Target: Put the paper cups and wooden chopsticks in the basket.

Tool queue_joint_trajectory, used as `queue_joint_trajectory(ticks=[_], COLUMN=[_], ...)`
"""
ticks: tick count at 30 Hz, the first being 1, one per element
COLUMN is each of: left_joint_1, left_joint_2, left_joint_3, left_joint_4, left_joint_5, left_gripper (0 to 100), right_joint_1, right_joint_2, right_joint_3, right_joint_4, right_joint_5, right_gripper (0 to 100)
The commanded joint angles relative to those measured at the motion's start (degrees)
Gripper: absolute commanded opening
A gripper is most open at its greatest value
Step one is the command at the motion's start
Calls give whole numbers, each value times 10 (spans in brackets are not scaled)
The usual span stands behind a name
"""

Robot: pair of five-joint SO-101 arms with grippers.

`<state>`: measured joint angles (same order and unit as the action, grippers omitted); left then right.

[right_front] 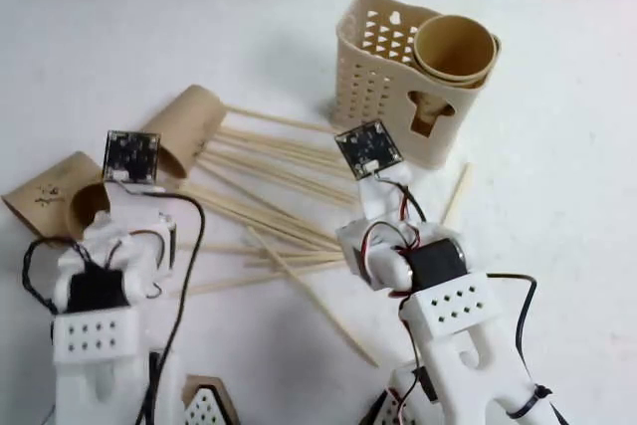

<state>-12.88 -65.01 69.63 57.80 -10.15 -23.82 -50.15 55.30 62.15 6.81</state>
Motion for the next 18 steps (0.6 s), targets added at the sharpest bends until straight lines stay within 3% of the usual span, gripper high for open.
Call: queue_joint_trajectory(ticks=[1,9,14,18], left_joint_1=[22,28,30,80], left_joint_2=[-125,-198,-127,-10], left_joint_3=[-8,-137,-265,-375], left_joint_4=[50,155,202,253], left_joint_5=[-5,-5,-5,-34], left_gripper=[22,21,21,21], right_joint_1=[1,1,-2,-5], right_joint_2=[-11,-11,-11,-11], right_joint_3=[-4,-3,3,14], right_joint_4=[-8,-8,-8,-8], right_joint_5=[5,5,6,57], right_gripper=[23,20,20,20])
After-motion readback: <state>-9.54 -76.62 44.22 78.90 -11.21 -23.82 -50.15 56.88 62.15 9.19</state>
